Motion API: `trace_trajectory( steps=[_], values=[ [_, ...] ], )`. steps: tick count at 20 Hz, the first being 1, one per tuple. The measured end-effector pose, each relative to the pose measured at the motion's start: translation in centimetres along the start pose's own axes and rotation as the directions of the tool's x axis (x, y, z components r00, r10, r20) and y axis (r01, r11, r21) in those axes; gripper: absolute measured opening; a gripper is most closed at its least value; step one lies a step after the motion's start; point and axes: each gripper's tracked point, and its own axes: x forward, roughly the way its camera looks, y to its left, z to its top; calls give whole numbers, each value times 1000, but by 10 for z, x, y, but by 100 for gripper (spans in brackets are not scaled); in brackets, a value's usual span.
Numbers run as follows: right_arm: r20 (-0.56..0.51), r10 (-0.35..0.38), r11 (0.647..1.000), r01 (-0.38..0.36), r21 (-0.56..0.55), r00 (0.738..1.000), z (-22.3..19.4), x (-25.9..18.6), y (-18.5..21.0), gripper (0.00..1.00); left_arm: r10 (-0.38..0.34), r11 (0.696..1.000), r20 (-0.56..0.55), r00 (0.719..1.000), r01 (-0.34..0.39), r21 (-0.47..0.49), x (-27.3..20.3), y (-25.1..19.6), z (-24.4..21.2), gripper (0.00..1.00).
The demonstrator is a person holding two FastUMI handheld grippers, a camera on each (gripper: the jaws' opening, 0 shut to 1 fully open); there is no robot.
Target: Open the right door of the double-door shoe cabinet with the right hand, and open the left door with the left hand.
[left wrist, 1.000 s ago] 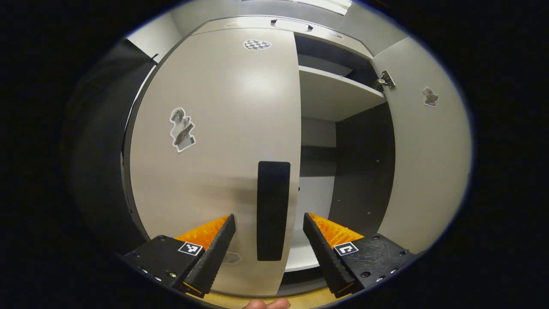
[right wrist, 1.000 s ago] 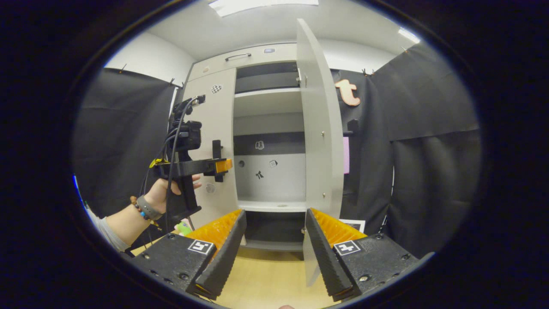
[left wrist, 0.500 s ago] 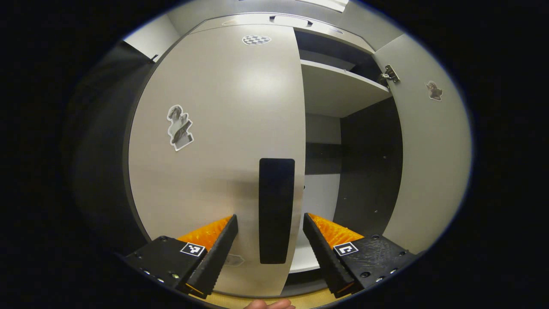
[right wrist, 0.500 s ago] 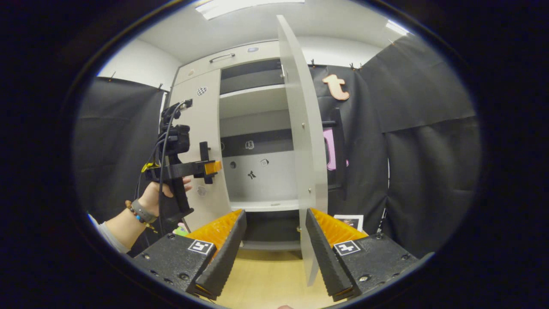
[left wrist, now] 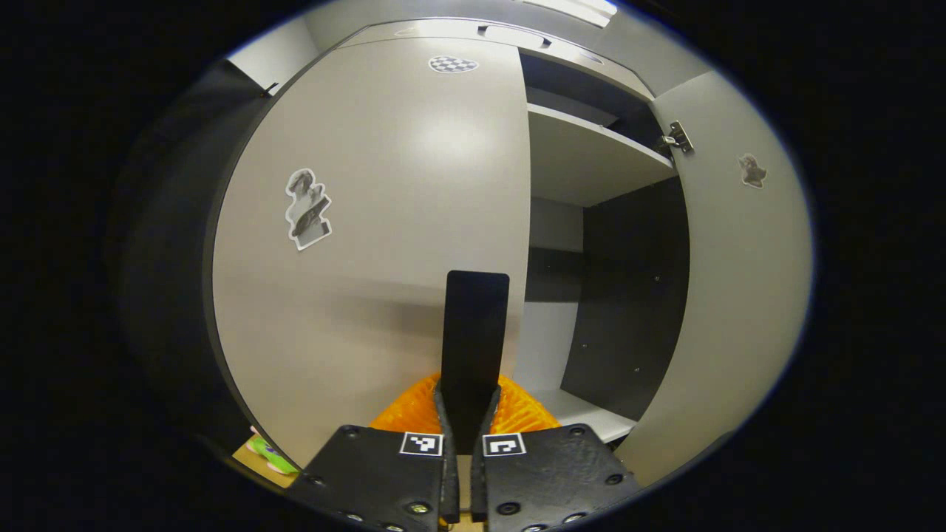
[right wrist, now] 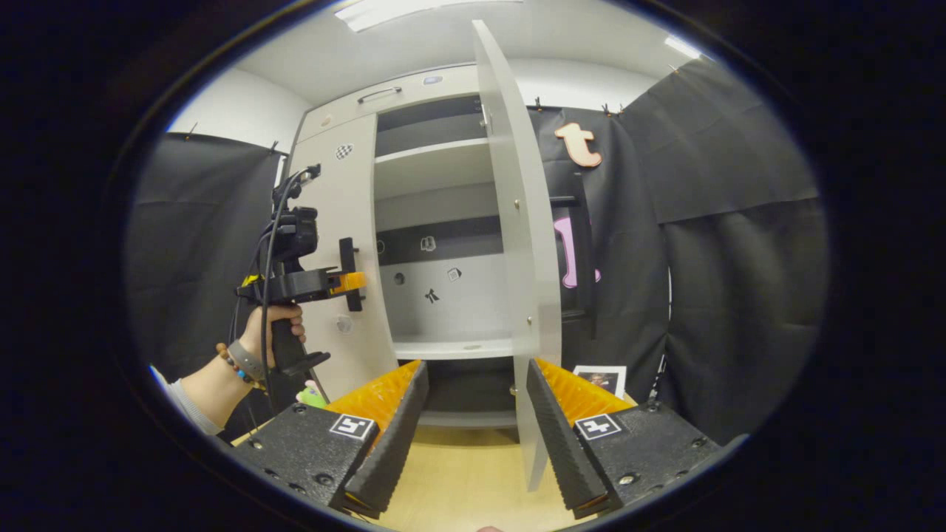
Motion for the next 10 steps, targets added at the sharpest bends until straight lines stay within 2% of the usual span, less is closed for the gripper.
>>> trace_trajectory(
  steps=[2,10],
  values=[
    [1,5,1000,-5,-6,1000,0,-1,1,84,1,1000,-9,1000,0,7,-2,0,0,2],
    [0,6,1000,-6,-22,1000,0,-8,9,84,-68,997,-12,998,69,47,-59,9,3,2]
  ],
)
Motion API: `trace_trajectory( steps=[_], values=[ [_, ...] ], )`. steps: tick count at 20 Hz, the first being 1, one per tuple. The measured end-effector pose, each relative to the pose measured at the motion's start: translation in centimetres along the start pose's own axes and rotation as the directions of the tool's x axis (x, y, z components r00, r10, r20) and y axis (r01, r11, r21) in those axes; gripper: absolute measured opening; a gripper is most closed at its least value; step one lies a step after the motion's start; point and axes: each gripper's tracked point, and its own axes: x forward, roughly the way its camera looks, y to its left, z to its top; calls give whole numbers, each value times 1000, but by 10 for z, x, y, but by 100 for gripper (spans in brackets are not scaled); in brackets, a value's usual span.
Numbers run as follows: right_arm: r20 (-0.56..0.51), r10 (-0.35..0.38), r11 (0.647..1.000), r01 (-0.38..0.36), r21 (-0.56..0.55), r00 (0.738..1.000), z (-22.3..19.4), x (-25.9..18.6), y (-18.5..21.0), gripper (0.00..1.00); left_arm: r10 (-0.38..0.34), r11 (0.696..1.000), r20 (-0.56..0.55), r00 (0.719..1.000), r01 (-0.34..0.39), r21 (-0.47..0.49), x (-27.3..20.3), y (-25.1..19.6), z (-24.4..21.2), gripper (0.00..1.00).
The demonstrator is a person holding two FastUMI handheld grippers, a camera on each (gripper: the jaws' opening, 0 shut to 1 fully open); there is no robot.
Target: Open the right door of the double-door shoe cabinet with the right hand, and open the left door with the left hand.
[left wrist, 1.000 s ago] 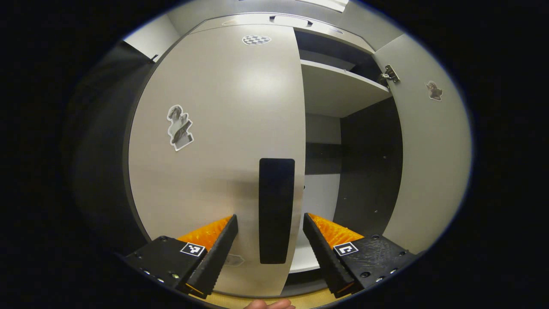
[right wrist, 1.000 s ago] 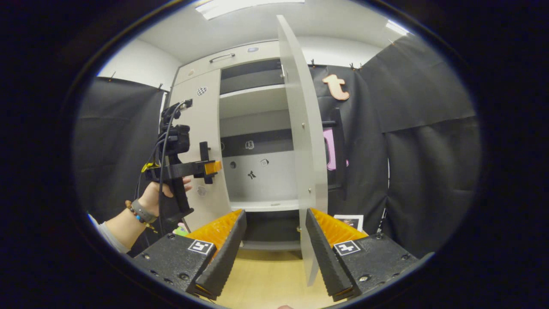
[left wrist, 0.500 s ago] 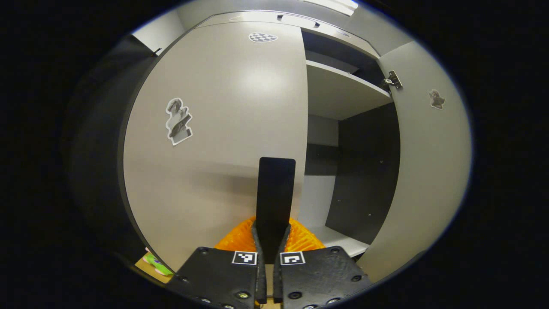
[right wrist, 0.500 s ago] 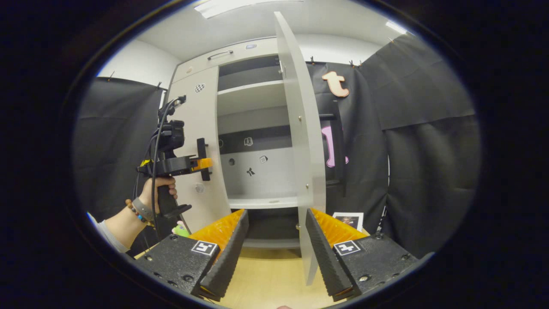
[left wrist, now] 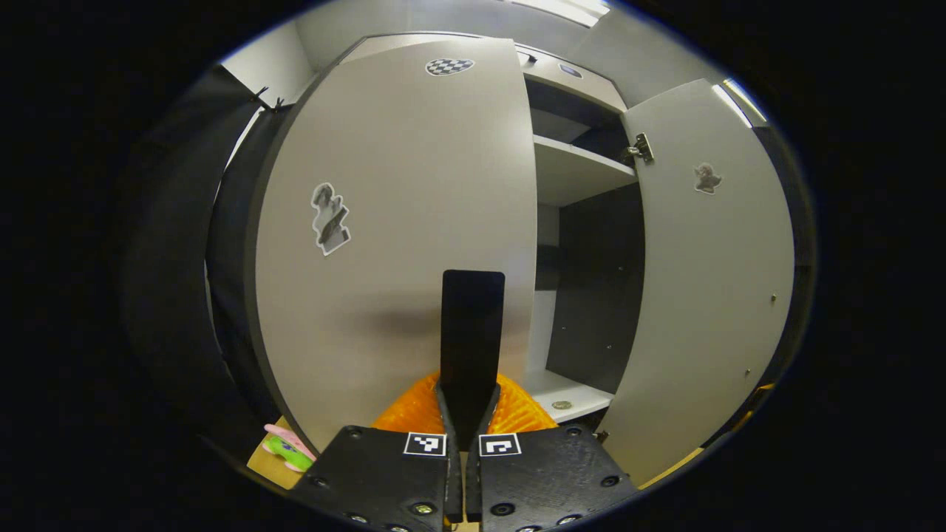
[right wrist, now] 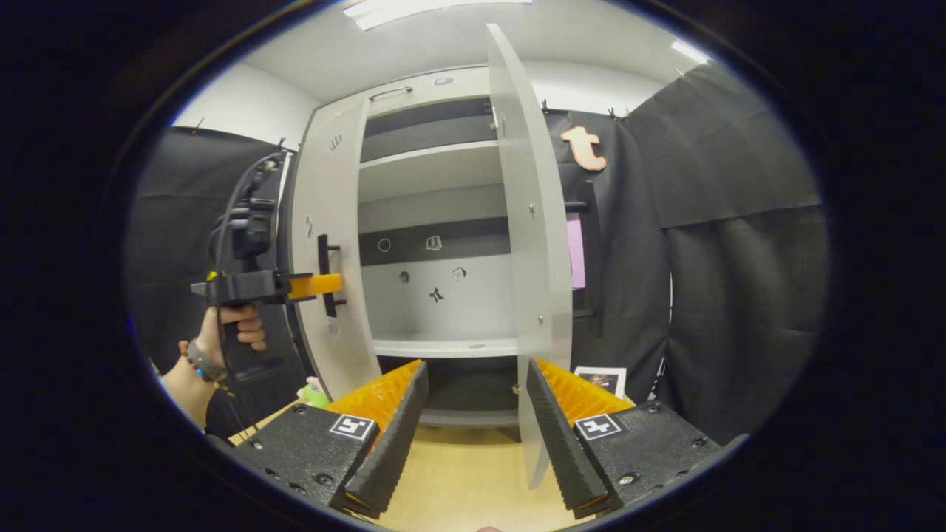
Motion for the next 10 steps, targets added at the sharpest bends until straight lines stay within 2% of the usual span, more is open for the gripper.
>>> trace_trajectory(
  steps=[6,10],
  values=[
    [6,9,1000,-9,-17,1000,2,2,16,84,10,1000,-2,1000,-10,24,-42,24,1,1],
    [8,19,1000,-19,-20,1000,3,7,29,84,57,997,18,998,-58,47,-66,48,4,1]
  ],
)
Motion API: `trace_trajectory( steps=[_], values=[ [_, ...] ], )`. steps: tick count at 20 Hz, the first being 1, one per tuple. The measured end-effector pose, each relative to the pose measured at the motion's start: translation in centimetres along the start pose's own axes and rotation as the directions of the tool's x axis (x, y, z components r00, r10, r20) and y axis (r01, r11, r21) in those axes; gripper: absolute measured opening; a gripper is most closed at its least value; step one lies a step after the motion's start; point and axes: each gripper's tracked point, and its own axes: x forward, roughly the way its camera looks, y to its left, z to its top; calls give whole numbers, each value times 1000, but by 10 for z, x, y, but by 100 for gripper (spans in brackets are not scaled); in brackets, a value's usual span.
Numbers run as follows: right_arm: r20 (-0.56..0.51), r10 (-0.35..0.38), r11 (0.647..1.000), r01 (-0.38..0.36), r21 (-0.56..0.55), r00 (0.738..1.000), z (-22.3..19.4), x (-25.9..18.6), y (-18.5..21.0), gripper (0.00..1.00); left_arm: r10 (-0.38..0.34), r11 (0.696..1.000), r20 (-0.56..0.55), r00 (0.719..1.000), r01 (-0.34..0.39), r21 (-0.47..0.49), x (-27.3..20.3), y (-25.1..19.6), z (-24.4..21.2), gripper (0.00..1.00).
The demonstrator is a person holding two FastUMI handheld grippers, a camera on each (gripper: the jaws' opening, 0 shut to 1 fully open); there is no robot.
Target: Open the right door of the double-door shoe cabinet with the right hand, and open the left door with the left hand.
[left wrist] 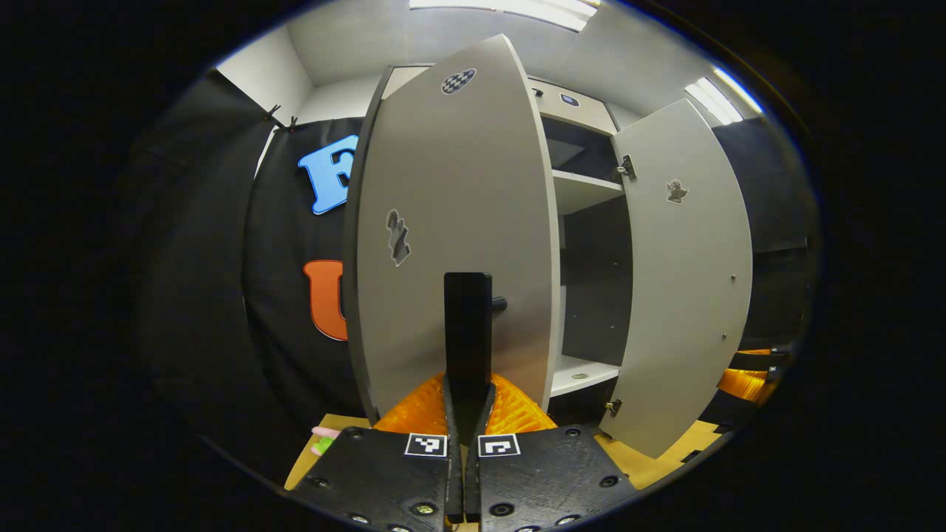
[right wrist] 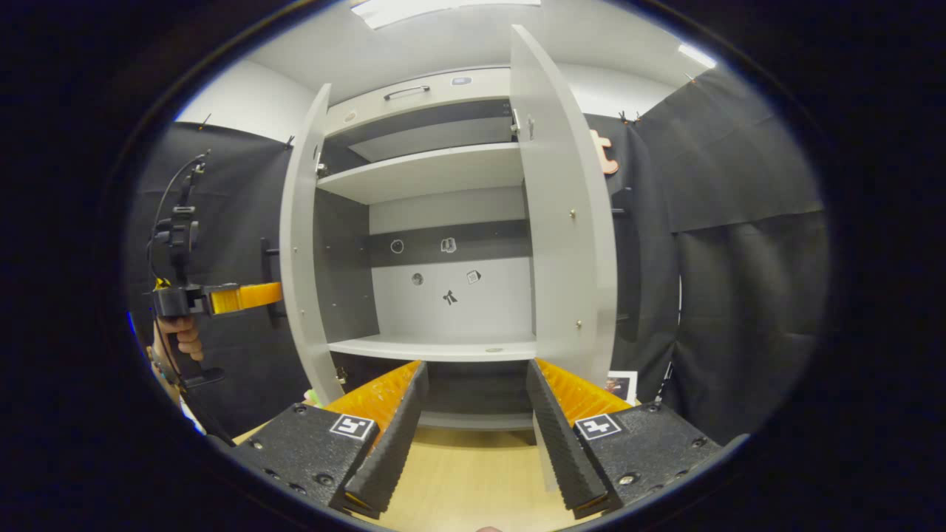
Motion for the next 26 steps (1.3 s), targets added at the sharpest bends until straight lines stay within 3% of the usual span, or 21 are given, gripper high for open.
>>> trace_trajectory(
  steps=[11,12,13,14,15,16,17,26],
  values=[
    [-17,32,999,-32,-14,999,-6,23,32,84,152,988,9,988,-152,18,-36,70,-5,0],
    [-17,29,999,-29,-17,999,-7,24,33,84,168,986,15,986,-168,14,-37,78,-4,11],
    [-15,25,1000,-25,-17,1000,-6,26,32,84,188,982,17,982,-188,15,-37,86,-4,0],
    [-13,19,1000,-19,-16,1000,-6,28,31,84,211,977,15,977,-211,22,-39,98,-5,0],
    [-12,15,1000,-15,-14,1000,-6,29,30,84,198,980,24,980,-199,15,-36,102,-4,0],
    [-14,14,1000,-14,-12,1000,-7,31,29,84,184,983,13,983,-184,-5,-36,103,-5,10],
    [-15,12,1000,-12,-11,1000,-7,33,28,84,171,985,17,985,-171,-15,-36,104,-5,0],
    [-22,7,1000,-7,-13,1000,-11,42,29,84,90,995,3,996,-90,-49,-43,111,-10,0]
  ],
)
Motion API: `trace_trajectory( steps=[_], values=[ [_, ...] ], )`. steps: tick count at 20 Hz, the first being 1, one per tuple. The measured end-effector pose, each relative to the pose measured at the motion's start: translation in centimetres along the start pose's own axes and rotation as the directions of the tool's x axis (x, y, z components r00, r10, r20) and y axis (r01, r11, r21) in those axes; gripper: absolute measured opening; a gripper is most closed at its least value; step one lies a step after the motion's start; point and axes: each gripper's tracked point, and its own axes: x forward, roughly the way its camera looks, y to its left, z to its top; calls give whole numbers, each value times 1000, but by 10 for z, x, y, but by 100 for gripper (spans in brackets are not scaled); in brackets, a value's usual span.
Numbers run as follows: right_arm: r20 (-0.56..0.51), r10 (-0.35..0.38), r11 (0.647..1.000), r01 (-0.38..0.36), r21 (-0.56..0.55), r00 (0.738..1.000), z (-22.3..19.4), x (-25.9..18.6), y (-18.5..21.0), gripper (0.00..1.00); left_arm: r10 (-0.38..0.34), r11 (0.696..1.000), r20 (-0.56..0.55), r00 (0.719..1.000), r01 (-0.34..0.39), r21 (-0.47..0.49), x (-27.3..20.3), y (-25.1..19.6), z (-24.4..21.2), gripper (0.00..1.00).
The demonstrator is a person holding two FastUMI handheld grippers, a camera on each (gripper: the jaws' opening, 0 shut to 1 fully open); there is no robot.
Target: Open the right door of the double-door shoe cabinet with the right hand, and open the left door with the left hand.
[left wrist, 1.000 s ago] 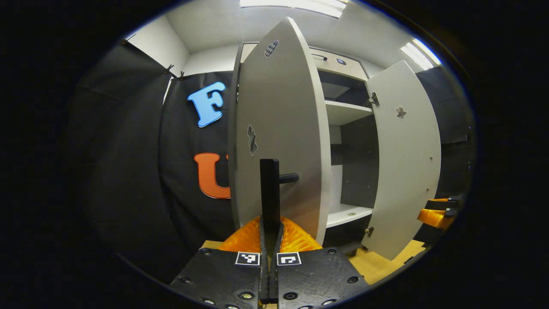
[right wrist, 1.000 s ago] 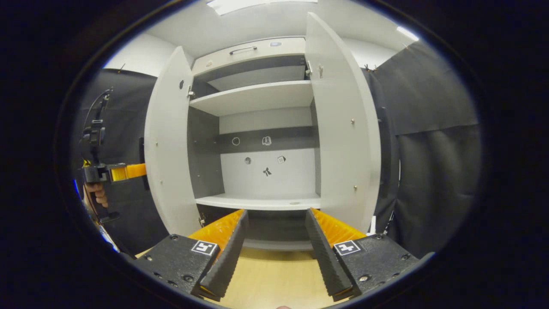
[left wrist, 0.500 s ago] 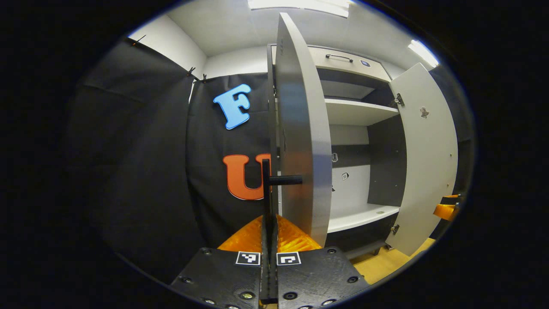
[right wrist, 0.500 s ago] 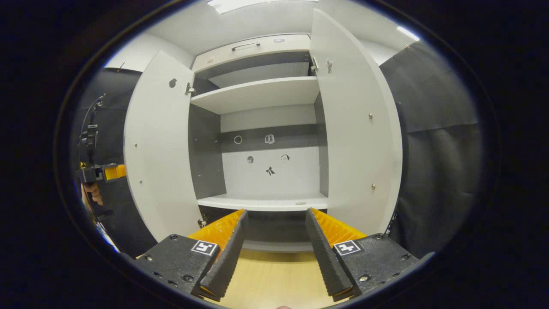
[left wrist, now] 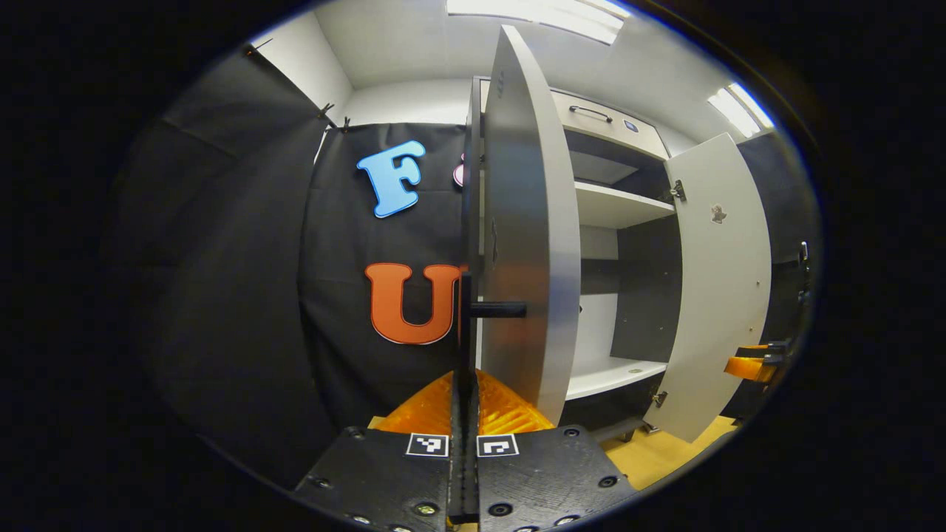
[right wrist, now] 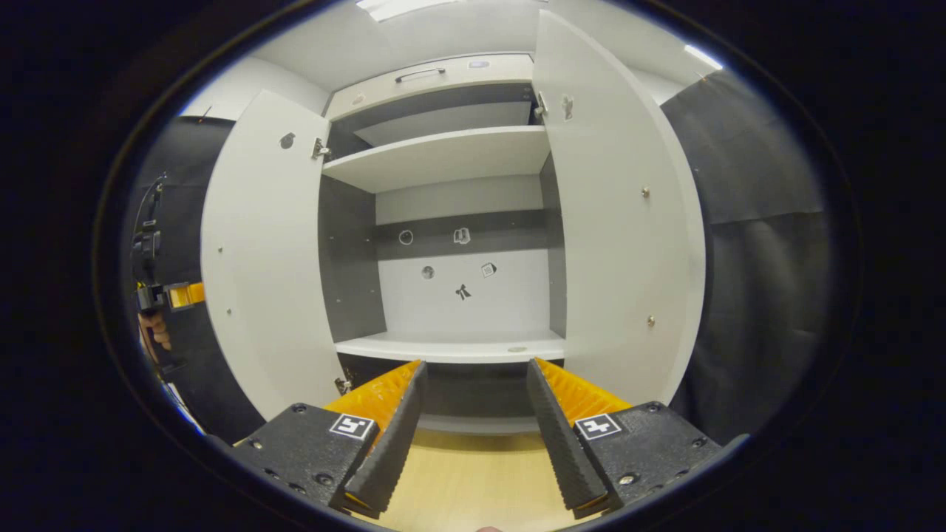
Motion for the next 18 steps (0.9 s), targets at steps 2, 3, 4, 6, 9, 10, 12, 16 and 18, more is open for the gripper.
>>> trace_trajectory(
  steps=[2,3,4,6,9,10,12,16,18],
  values=[
    [-3,1,1000,-1,-2,1000,-2,2,0,84,45,999,19,999,-46,20,-26,0,5,0],
    [-4,-7,1000,7,-8,1000,-2,2,-1,84,66,997,25,997,-67,35,-39,-5,6,0],
    [-4,-17,1000,17,-15,1000,-3,1,-3,84,58,997,16,998,-58,44,-49,-23,1,0],
    [7,-31,999,31,-17,999,-1,-1,-8,84,11,997,29,1000,-13,80,-53,-67,-5,0],
    [18,-26,1000,26,4,999,4,-5,-7,84,-31,997,66,997,26,75,-23,-116,-23,10],
    [25,-18,1000,18,6,1000,5,-7,-5,84,-33,998,71,997,28,64,-12,-127,-30,0],
    [32,-17,1000,17,-3,999,6,-14,-4,84,-56,998,58,997,54,26,11,-144,-44,1],
    [56,-33,999,34,-19,998,10,-29,-7,84,-37,998,40,999,38,-41,18,-153,-59,14],
    [67,-47,999,49,-25,997,11,-32,-12,84,-20,999,34,999,22,-37,19,-153,-62,33]
  ],
)
